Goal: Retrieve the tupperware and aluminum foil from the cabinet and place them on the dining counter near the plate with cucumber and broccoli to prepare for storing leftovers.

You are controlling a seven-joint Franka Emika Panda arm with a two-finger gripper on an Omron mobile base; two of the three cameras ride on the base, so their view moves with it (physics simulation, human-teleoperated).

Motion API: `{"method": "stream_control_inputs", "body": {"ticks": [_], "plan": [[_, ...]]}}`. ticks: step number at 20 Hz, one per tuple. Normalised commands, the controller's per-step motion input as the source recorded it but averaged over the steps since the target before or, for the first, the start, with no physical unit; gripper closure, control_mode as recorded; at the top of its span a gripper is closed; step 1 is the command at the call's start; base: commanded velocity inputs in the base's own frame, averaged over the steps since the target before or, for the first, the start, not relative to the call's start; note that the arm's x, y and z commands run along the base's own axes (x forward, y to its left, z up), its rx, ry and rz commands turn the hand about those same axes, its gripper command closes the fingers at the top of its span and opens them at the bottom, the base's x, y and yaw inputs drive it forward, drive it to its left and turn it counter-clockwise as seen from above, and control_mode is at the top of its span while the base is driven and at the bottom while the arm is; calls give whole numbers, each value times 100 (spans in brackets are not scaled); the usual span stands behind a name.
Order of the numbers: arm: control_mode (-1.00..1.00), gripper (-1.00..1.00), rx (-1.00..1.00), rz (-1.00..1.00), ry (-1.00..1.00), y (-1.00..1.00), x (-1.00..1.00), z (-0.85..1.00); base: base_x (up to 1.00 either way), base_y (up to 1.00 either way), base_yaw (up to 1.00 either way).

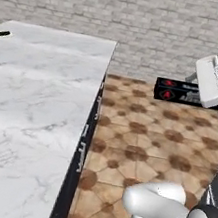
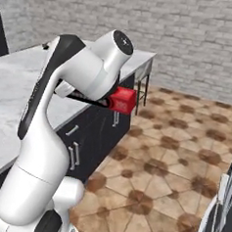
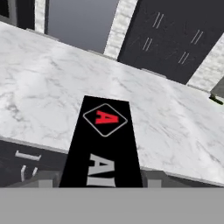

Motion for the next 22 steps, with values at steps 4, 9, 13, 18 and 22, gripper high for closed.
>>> {"method": "stream_control_inputs", "body": {"ticks": [4,9,13,18,22], "plan": [[100,100,0,0,0,0,0,0,100,-14,-31],[100,100,0,0,0,0,0,0,100,-1,-27],[100,100,0,0,0,0,0,0,100,0,-21],[100,100,0,0,0,0,0,0,100,0,-21],[100,100,0,0,0,0,0,0,100,0,-21]]}}
